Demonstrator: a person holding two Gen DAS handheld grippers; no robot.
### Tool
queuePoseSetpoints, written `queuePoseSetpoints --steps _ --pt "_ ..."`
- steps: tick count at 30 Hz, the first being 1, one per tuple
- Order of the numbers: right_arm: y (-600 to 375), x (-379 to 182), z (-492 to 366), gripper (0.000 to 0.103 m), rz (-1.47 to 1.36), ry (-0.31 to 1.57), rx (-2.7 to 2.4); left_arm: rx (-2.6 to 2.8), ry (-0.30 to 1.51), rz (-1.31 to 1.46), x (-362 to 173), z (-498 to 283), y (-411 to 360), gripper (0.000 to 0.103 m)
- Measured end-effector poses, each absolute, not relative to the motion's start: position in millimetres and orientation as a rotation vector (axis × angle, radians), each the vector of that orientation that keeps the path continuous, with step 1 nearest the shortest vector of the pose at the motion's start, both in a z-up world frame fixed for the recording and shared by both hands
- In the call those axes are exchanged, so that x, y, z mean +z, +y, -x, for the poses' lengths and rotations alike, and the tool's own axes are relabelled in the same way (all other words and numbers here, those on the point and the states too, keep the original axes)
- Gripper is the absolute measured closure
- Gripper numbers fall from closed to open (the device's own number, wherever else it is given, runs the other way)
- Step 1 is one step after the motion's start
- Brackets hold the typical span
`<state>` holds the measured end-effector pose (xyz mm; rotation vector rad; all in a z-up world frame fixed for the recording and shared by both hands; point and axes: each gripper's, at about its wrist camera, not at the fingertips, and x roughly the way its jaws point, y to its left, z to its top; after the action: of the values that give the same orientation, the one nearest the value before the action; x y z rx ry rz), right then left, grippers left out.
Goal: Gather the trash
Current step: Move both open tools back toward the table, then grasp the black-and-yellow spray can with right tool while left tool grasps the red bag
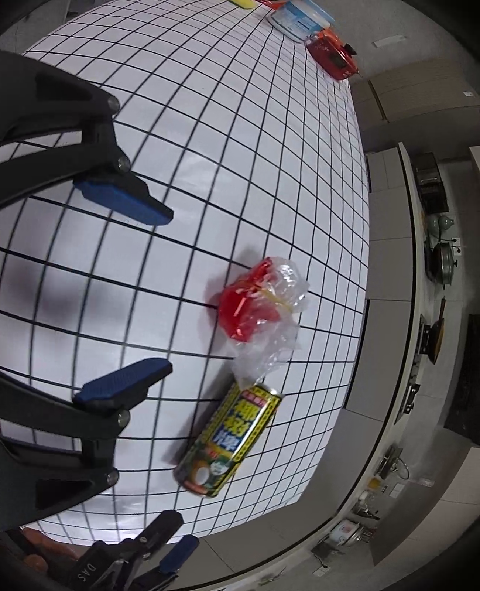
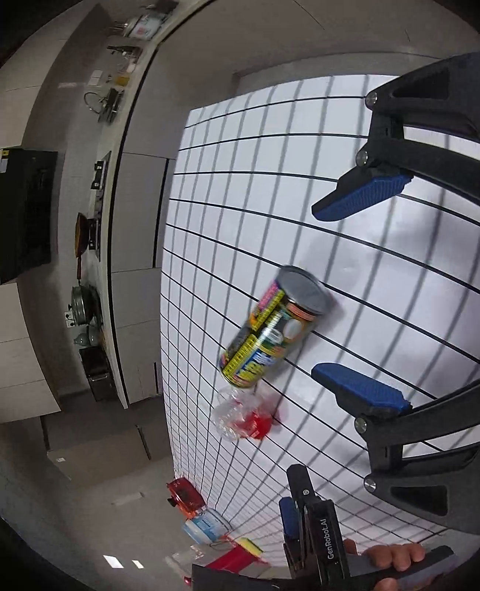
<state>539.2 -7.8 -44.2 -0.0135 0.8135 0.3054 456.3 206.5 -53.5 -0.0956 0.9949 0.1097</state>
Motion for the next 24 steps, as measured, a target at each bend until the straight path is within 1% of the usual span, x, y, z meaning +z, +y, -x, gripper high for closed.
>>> queuePoseSetpoints --steps 12,18,24 --pt "30 -61 -580 0.020 0.167 0.821 0.324 0.102 1.015 0.094 -59 -474 234 0.027" --pt "36 -74 -596 0.020 0.169 0.849 0.353 0.110 1.020 0.094 -58 -476 242 0.027" --pt "39 -81 -595 0.020 0.151 0.884 0.380 0.117 1.032 0.097 -62 -477 248 0.027"
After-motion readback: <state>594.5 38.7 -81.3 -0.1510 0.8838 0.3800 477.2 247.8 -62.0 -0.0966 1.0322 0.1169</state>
